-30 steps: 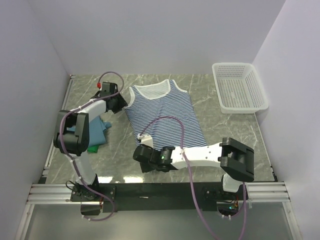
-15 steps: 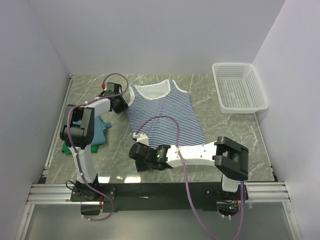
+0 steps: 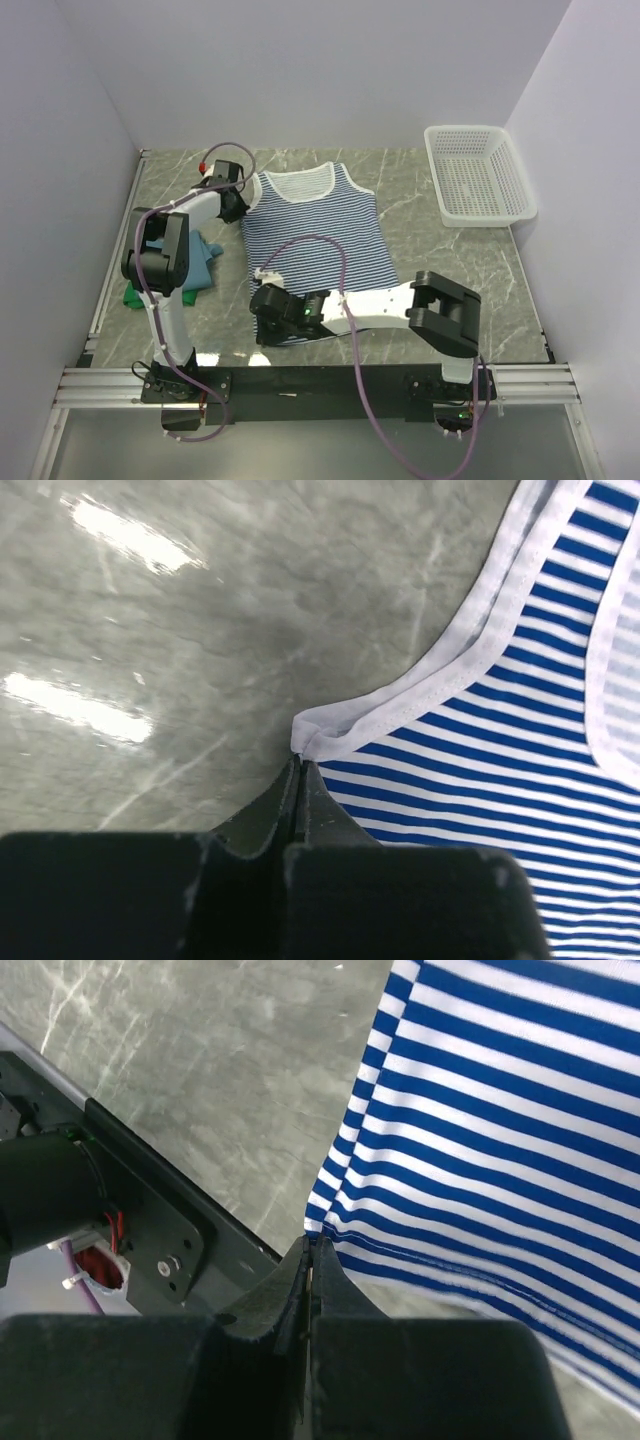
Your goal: Fold and stack the tank tops
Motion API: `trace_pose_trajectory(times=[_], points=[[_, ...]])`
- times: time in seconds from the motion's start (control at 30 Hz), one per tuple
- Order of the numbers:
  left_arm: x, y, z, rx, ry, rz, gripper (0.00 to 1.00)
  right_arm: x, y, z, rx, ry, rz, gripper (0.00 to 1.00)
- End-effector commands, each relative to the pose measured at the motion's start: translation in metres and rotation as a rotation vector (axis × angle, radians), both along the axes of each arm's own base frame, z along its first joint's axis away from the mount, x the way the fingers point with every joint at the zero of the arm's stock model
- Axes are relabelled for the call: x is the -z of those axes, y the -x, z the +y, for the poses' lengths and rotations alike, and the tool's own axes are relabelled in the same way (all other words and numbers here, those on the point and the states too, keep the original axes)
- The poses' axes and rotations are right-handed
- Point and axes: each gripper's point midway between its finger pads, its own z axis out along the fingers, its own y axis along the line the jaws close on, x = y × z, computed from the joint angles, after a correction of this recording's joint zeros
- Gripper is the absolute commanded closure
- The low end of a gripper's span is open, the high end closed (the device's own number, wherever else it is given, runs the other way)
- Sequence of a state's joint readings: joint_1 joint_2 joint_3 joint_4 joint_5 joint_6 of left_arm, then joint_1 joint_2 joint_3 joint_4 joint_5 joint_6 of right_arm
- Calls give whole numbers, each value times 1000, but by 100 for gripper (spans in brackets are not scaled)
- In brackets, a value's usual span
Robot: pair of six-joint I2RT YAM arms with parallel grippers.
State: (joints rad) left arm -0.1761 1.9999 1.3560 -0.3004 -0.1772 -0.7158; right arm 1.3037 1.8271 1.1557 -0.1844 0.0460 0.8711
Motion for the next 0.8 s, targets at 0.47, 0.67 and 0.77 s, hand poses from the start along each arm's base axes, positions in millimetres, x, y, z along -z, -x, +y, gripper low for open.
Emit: trace_pose_trajectory(times=[0.47, 0.67, 0.77], points=[[-87, -37, -6, 3, 13, -168, 100, -63, -6, -1, 19, -233, 16, 100], [-86, -43, -39, 42, 38, -173, 99, -68, -18, -38, 97, -262, 4, 100], [-87, -50, -56, 58, 52, -185, 99, -57, -22, -61, 142, -253, 21, 100]])
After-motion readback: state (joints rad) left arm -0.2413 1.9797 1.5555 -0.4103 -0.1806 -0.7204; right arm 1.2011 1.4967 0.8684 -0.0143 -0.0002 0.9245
